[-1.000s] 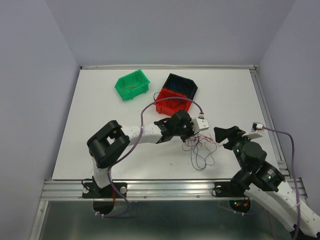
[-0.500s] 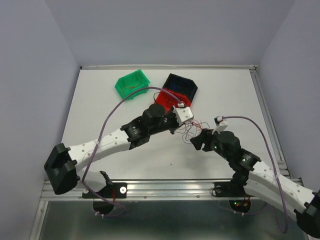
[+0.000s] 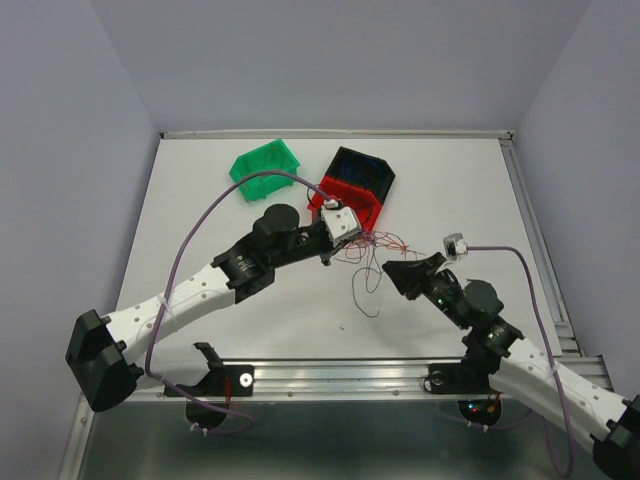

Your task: Untangle the cables

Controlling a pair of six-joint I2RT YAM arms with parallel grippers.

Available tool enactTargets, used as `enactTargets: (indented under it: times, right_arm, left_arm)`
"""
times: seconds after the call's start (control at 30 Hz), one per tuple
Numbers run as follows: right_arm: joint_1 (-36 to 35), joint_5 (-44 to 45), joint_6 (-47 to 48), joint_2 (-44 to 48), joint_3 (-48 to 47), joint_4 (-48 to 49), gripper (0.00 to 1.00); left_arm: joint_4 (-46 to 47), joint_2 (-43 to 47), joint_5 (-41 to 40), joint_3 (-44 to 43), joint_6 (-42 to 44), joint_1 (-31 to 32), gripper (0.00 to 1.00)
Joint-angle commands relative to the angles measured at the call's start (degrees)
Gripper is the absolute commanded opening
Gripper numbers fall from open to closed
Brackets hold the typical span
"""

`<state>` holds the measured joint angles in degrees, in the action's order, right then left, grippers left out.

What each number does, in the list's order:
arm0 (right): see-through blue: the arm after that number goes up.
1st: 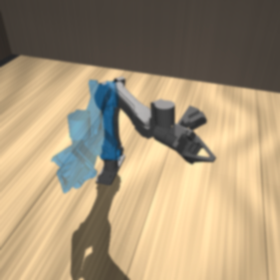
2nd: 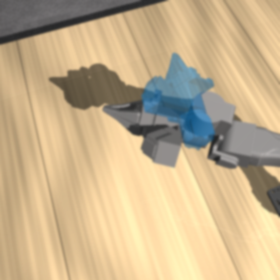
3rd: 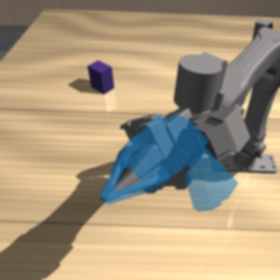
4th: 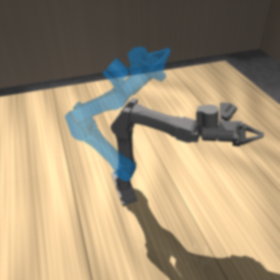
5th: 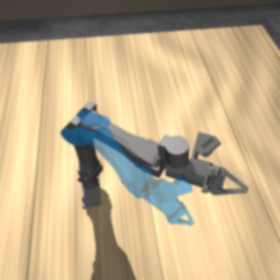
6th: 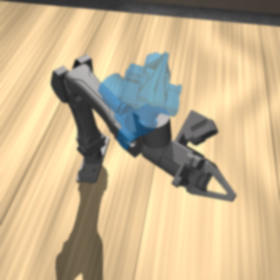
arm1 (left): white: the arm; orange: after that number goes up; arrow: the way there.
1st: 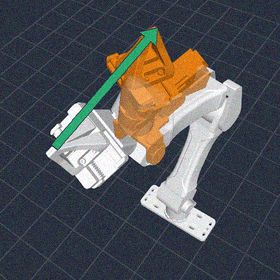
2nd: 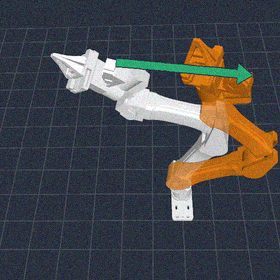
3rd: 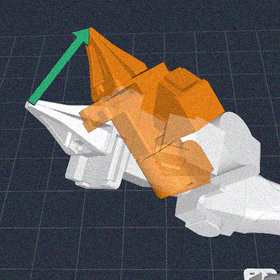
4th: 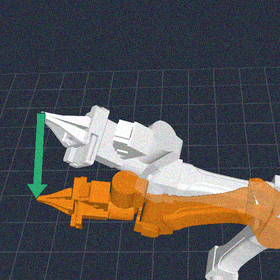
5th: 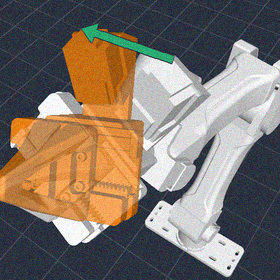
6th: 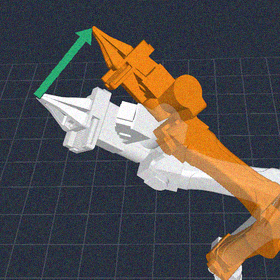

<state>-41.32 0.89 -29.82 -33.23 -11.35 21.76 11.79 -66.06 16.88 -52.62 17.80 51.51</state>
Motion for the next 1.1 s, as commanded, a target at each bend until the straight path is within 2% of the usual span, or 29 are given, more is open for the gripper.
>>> enactTargets:
  times: [0.0,0.1,0.13,0.2,0.23,0.27,0.43,0.87,1.0,1.07]
  right_arm:
    - [-0.3,-9.8,3.5,7.9,4.1,9.5,0.29]
    - [-0.3,-11.8,4.5,10.0,5.3,9.5,0.39]
    - [-0.3,-11.2,4.8,10.0,5.4,9.7,0.54]
    - [-0.4,-9.2,4.8,9.3,5.4,10.0,0.7]
    - [-0.4,-9.2,4.8,9.1,5.4,10.1,0.7]
    - [-0.3,-7.5,4.5,8.9,5.4,10.1,0.8]
    - [-0.3,-4.4,3.9,8.4,5.5,10.1,0.94]
    - [-0.3,3.2,6.5,1.6,5.9,13.0,0.94]
    - [-0.3,-0.2,7.3,0.7,8.2,21.8,0.94]
    - [-0.3,-3.1,7.1,0.7,9.5,24.9,0.9]
  left_arm:
    - [1.7,0.2,3.4,-0.7,-1.6,-1.2,0.0]
    - [1.5,0.1,5.3,-0.8,-2.1,-1.8,0.0]
    - [1.3,0.1,6.2,-0.8,-2.1,-1.9,0.0]
    - [0.8,0.1,7.3,-1.3,-2.3,-2.2,0.0]
    - [0.6,0.1,7.3,-1.3,-2.4,-2.2,0.0]
    - [0.6,0.2,7.5,-1.2,-2.5,-2.3,0.0]
    - [1.2,2.4,7.5,-0.6,-3.0,-3.7,0.0]
    - [-0.8,7.3,11.9,-0.9,-3.7,-4.7,0.0]
    - [-2.7,6.7,14.2,-1.7,-3.4,-4.8,0.0]
    - [-3.9,4.6,15.5,-3.0,-3.3,-4.8,0.0]
